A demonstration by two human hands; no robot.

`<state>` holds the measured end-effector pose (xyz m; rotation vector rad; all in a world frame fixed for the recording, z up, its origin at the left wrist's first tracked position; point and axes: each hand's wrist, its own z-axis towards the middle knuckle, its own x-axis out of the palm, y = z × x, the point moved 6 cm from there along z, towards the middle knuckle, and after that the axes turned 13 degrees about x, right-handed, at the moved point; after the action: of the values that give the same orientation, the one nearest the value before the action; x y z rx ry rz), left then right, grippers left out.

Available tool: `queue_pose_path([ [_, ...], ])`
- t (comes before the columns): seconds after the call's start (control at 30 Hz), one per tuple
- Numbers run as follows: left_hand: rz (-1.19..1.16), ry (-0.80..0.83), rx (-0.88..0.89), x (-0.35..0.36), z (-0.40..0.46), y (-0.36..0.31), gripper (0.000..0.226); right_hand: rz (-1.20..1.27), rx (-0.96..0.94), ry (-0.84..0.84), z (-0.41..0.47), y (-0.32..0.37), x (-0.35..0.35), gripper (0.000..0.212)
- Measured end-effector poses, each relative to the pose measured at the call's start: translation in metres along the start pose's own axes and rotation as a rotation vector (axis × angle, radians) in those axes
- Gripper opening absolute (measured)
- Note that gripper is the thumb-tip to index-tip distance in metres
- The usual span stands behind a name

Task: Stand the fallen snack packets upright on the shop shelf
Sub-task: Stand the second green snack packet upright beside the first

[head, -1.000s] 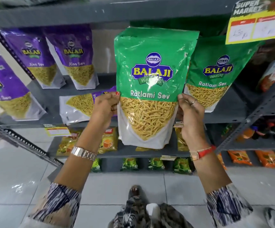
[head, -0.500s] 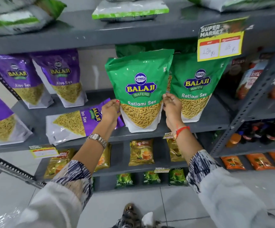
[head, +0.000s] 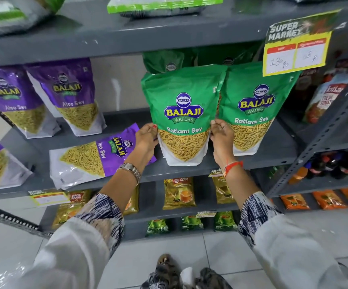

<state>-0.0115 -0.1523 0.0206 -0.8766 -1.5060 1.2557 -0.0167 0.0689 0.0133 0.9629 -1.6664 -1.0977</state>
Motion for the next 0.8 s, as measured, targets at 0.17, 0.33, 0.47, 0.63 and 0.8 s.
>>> queue_pose_path([
  [0.17, -0.015, 0.011, 0.009, -0.001, 0.007, 0.005, 0.017, 0.016, -0.015, 0.003, 0.006, -0.002, 0.004, 0.017],
  [0.33, -0.031, 0.005, 0.023, -0.003, 0.007, 0.009, 0.023, 0.023, -0.041, 0.048, 0.011, -0.006, 0.005, 0.016],
  [0.47, -0.024, -0.002, 0.029, -0.004, 0.005, 0.012, 0.027, 0.009, -0.035, 0.063, 0.015, -0.011, 0.006, 0.013],
  [0.63, 0.078, -0.073, 0.146, -0.021, 0.001, 0.006, 0.028, -0.087, -0.117, -0.107, -0.008, -0.009, -0.007, 0.029],
  [0.8, 0.197, -0.219, 0.288, -0.068, -0.004, -0.007, 0.026, -0.079, -0.149, -0.220, -0.074, -0.035, -0.008, 0.025],
])
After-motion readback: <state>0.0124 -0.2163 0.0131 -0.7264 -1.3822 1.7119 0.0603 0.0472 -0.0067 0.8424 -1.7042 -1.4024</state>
